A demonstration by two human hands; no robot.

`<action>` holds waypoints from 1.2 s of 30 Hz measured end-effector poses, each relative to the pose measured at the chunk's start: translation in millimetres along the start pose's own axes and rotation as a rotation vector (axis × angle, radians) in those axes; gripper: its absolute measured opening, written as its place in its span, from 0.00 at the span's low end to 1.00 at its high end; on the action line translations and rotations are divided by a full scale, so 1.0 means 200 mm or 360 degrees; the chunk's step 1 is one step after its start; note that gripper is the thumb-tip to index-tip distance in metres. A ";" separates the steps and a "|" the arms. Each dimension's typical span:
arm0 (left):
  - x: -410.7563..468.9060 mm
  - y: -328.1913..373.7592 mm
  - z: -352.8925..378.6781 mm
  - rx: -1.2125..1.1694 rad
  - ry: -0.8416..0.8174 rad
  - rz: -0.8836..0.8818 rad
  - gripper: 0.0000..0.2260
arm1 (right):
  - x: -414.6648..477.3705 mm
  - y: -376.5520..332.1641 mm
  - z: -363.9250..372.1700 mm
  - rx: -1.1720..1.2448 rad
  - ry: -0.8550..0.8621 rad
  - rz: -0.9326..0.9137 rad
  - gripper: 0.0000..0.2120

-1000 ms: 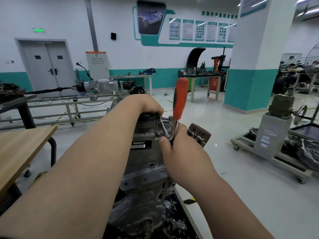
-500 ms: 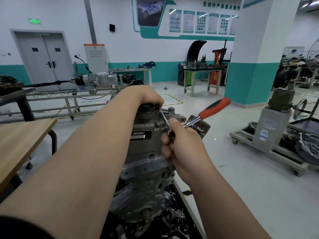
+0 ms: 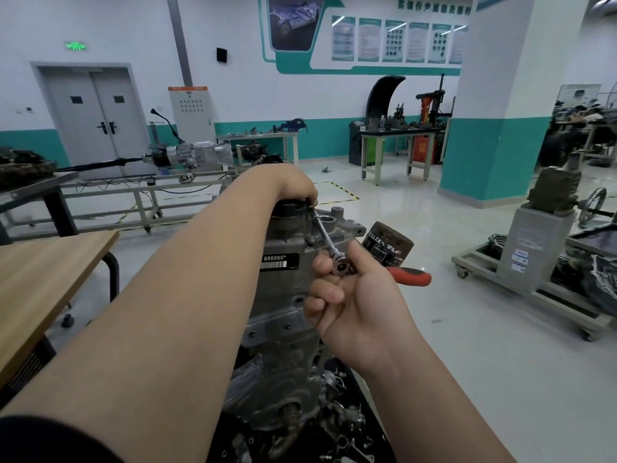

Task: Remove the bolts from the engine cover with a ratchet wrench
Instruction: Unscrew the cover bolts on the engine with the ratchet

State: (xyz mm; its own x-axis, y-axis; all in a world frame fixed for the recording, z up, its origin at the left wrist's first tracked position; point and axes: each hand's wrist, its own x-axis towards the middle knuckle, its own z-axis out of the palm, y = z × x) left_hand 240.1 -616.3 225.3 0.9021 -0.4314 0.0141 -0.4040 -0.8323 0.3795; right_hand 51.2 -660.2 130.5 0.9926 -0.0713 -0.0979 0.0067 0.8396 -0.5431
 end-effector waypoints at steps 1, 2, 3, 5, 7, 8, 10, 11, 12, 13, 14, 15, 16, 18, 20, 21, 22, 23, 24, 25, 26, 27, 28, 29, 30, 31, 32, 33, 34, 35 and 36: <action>0.00 0.00 0.00 0.0012 -0.0004 -0.0005 0.09 | 0.00 0.00 0.00 -0.0067 0.0028 -0.0022 0.19; 0.00 0.00 0.00 0.0022 -0.0009 -0.0013 0.09 | 0.01 0.00 -0.01 -0.0140 0.0060 -0.0048 0.19; 0.00 0.00 -0.01 0.0024 -0.0015 -0.0020 0.10 | 0.01 0.00 -0.01 -0.0213 0.0092 -0.0076 0.18; 0.00 0.00 -0.01 0.0008 -0.0038 -0.0035 0.12 | 0.02 -0.01 -0.01 -0.0373 0.0166 -0.0141 0.16; -0.01 0.01 -0.02 -0.0007 -0.0068 -0.0051 0.13 | 0.02 -0.02 -0.02 -0.0691 0.0284 -0.0245 0.15; -0.01 0.01 -0.02 -0.0013 -0.0083 -0.0056 0.14 | 0.02 -0.03 -0.03 -0.0925 0.0350 -0.0311 0.16; -0.02 0.02 -0.02 -0.0020 -0.0108 -0.0067 0.14 | 0.02 -0.06 -0.03 -0.1429 0.0446 -0.0452 0.17; -0.01 0.02 -0.02 -0.0018 -0.0116 -0.0069 0.14 | 0.02 -0.07 -0.03 -0.1634 0.0457 -0.0526 0.15; -0.01 0.02 -0.02 -0.0018 -0.0122 -0.0073 0.14 | 0.02 -0.08 -0.02 -0.1800 0.0446 -0.0590 0.12; -0.02 0.02 -0.02 -0.0022 -0.0126 -0.0083 0.13 | 0.01 -0.10 -0.01 -0.1966 0.0431 -0.0649 0.11; -0.02 0.02 -0.02 -0.0032 -0.0128 -0.0097 0.12 | 0.01 -0.11 0.00 -0.2158 0.0431 -0.0702 0.12; -0.01 0.02 -0.02 -0.0041 -0.0122 -0.0106 0.12 | 0.01 -0.12 0.01 -0.2383 0.0449 -0.0743 0.12; -0.01 0.01 -0.01 -0.0046 -0.0104 -0.0101 0.12 | 0.01 -0.12 0.02 -0.2630 0.0482 -0.0791 0.12; 0.00 0.02 -0.01 -0.0083 -0.0122 -0.0050 0.12 | 0.00 -0.12 0.05 -0.3092 0.0543 -0.0925 0.11; 0.01 0.02 0.00 -0.0105 -0.0214 0.0030 0.07 | -0.01 -0.11 0.06 -0.3366 0.0537 -0.1033 0.11; 0.00 0.03 0.00 -0.0083 -0.0238 0.0063 0.05 | -0.01 -0.11 0.06 -0.3409 0.0529 -0.1056 0.11; 0.00 0.03 0.00 -0.0072 -0.0236 0.0075 0.05 | 0.00 -0.10 0.06 -0.3412 0.0519 -0.1066 0.11; 0.01 0.02 0.00 -0.0076 -0.0228 0.0076 0.05 | 0.01 -0.10 0.06 -0.3377 0.0506 -0.1080 0.11; 0.01 0.02 0.00 -0.0091 -0.0209 0.0056 0.08 | 0.01 -0.10 0.05 -0.3299 0.0492 -0.1067 0.11; 0.01 0.01 0.00 -0.0088 -0.0166 0.0019 0.11 | 0.01 -0.10 0.04 -0.3168 0.0470 -0.1034 0.11; 0.00 0.01 0.00 -0.0068 -0.0117 -0.0017 0.13 | 0.02 -0.11 0.03 -0.2990 0.0441 -0.0983 0.10; 0.00 0.01 0.00 -0.0043 -0.0081 -0.0039 0.13 | 0.02 -0.11 0.02 -0.2768 0.0414 -0.0933 0.09; -0.01 0.01 -0.01 -0.0020 -0.0063 -0.0053 0.12 | 0.03 -0.11 0.01 -0.2510 0.0390 -0.0870 0.08; -0.01 0.01 -0.01 -0.0012 -0.0054 -0.0062 0.12 | 0.03 -0.11 0.00 -0.2212 0.0369 -0.0801 0.07; -0.02 0.01 -0.01 -0.0009 -0.0047 -0.0057 0.12 | 0.04 -0.10 -0.01 -0.1887 0.0352 -0.0720 0.07; -0.02 0.01 -0.01 -0.0006 -0.0044 -0.0046 0.11 | 0.04 -0.09 -0.02 -0.1565 0.0345 -0.0619 0.08; -0.02 0.01 -0.01 -0.0014 -0.0040 -0.0039 0.11 | 0.04 -0.07 -0.02 -0.1251 0.0339 -0.0510 0.09; -0.02 0.01 -0.01 -0.0027 -0.0033 -0.0040 0.11 | 0.03 -0.07 -0.02 -0.0954 0.0319 -0.0406 0.10; -0.02 0.01 -0.01 -0.0034 -0.0033 -0.0042 0.11 | 0.03 -0.06 -0.02 -0.0689 0.0275 -0.0312 0.11; -0.02 0.01 -0.01 -0.0032 -0.0037 -0.0041 0.11 | 0.03 -0.05 -0.03 -0.0466 0.0220 -0.0235 0.12; -0.02 0.01 -0.01 -0.0029 -0.0041 -0.0038 0.11 | 0.02 -0.05 -0.03 -0.0289 0.0168 -0.0176 0.13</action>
State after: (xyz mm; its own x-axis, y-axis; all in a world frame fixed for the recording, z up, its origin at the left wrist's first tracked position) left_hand 235.5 -614.9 227.0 0.9073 -0.4202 -0.0188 -0.3790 -0.8362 0.3965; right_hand 55.1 -671.7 130.5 0.9689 -0.2214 -0.1108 0.0834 0.7134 -0.6958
